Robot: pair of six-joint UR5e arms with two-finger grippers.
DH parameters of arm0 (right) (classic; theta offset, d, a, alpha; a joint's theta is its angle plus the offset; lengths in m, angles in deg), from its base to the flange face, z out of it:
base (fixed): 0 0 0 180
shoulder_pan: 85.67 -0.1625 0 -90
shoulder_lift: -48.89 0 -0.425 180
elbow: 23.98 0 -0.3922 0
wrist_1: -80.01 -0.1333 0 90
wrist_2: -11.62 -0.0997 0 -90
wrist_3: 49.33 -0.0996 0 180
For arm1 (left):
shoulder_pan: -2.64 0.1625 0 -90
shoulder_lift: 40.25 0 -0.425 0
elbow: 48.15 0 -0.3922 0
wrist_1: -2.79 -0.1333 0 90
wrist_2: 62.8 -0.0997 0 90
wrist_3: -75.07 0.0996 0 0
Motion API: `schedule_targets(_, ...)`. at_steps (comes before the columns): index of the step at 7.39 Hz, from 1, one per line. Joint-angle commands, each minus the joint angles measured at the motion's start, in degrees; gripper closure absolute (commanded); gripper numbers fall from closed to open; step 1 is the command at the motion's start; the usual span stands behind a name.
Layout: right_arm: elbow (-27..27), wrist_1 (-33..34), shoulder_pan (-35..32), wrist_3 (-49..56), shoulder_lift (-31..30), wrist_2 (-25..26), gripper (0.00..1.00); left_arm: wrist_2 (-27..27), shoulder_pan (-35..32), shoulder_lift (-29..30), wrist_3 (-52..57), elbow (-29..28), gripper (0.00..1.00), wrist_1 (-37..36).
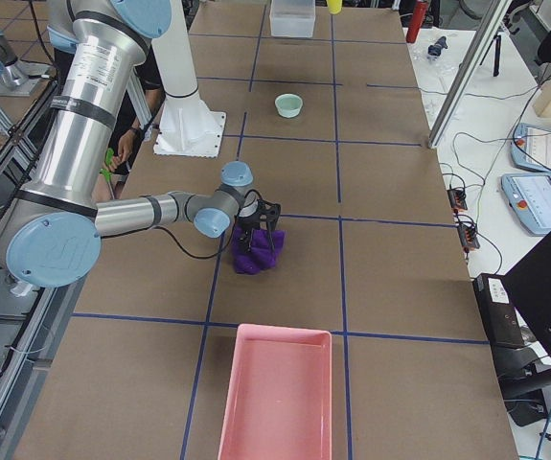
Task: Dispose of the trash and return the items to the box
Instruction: 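Lower the right gripper onto the purple cloth and pinch it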
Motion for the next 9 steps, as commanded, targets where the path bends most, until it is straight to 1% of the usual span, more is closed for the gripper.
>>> schedule_targets(1,1.2,0.0,0.4,0.0,0.1,-0.1,0.0,0.0,-3.8,0.0,6.2,-2.5,1.0,-0.1)
schedule_targets(2,1.2,0.0,0.4,-0.4,0.1,-0.3,0.15,0.0,-5.6,0.0,9.0,-3.4,1.0,-0.1)
schedule_targets(3,1.2,0.0,0.4,-0.5,0.1,-0.5,0.66,0.0,-6.5,-0.2,11.1,-4.3,1.0,-0.1)
schedule_targets(4,1.1,0.0,0.4,-0.5,0.1,-1.1,1.0,-0.1,-7.9,-0.3,14.3,-6.1,1.0,0.0)
schedule_targets(5,0.9,0.0,0.4,-0.5,0.1,-1.1,1.0,-0.3,-9.4,-0.3,16.2,-7.5,1.0,0.1)
schedule_targets(6,0.8,0.0,0.3,-0.5,0.1,-1.1,1.0,-2.4,-9.8,-0.6,17.5,-8.3,1.0,0.2)
schedule_targets(7,0.2,0.0,0.1,-0.5,0.0,-1.4,1.0,-3.1,-10.8,-0.7,20.9,-10.4,1.0,0.4)
schedule_targets(8,-1.1,0.2,-0.3,-0.3,-0.2,-1.8,1.0,-3.0,-11.9,-0.8,23.5,-12.4,1.0,0.6)
schedule_targets(9,-2.7,0.8,-0.6,0.0,-0.5,-2.8,1.0,-2.9,-12.2,-2.4,25.2,-13.0,1.0,0.9)
